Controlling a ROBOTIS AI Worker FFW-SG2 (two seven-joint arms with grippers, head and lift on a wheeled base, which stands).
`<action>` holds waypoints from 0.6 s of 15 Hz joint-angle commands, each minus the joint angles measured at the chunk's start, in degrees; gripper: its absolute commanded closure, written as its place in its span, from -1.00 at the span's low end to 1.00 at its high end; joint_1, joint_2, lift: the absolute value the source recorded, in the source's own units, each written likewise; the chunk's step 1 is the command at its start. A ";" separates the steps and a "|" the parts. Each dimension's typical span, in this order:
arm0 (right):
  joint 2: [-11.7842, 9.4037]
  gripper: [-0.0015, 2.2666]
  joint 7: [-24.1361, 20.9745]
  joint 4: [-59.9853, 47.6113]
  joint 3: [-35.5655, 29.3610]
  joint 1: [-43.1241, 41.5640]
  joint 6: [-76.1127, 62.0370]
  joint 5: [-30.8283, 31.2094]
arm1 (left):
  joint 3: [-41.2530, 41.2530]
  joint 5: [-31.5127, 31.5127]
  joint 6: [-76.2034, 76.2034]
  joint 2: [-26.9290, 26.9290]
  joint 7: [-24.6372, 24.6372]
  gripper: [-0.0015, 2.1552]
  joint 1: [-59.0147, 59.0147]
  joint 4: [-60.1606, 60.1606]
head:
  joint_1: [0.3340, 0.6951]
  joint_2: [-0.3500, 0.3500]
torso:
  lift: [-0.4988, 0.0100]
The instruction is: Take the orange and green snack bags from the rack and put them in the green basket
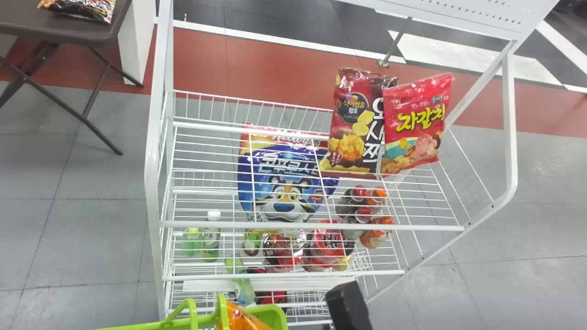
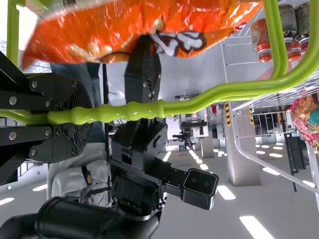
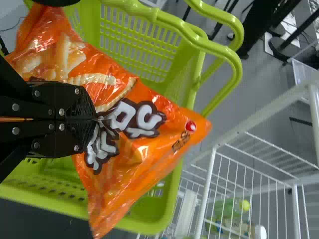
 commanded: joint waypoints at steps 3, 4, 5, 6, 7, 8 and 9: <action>-0.58 0.98 -0.84 7.98 5.39 -2.60 -9.94 3.29 | -0.15 0.00 0.00 -0.15 -0.29 0.99 0.65 -0.40 | 1.00 -1.00 | 0.96; -0.67 0.98 -0.84 10.18 6.45 -3.31 -12.75 3.56 | -0.33 0.00 -0.17 -0.15 -0.29 0.99 0.83 -0.40 | 1.00 -1.00 | 0.96; -0.67 0.98 -0.84 12.02 7.42 -4.19 -14.68 4.00 | -0.50 0.00 -0.17 -0.15 -0.38 0.99 0.83 -0.40 | 1.00 -1.00 | 0.96; -0.58 0.98 -1.11 13.87 8.47 -4.98 -16.09 4.26 | -0.77 -0.09 -0.17 -0.15 -0.38 0.99 1.00 -0.58 | 1.00 -1.00 | 0.96; -0.58 0.98 -3.30 15.62 10.32 -5.94 -16.97 4.79 | -0.94 -0.18 -0.35 -0.15 -0.29 0.99 1.27 -0.75 | 1.00 -1.00 | 0.96; -0.58 0.98 -3.92 17.21 11.90 -6.73 -17.50 5.05 | -1.12 -0.26 -0.70 -0.15 -0.29 0.99 1.62 -1.02 | 1.00 -1.00 | 0.96; -0.32 0.98 -4.45 18.61 13.22 -7.52 -17.50 5.23 | -1.30 -0.53 -0.70 -0.15 -0.20 0.99 1.79 -1.28 | 1.00 -1.00 | 0.96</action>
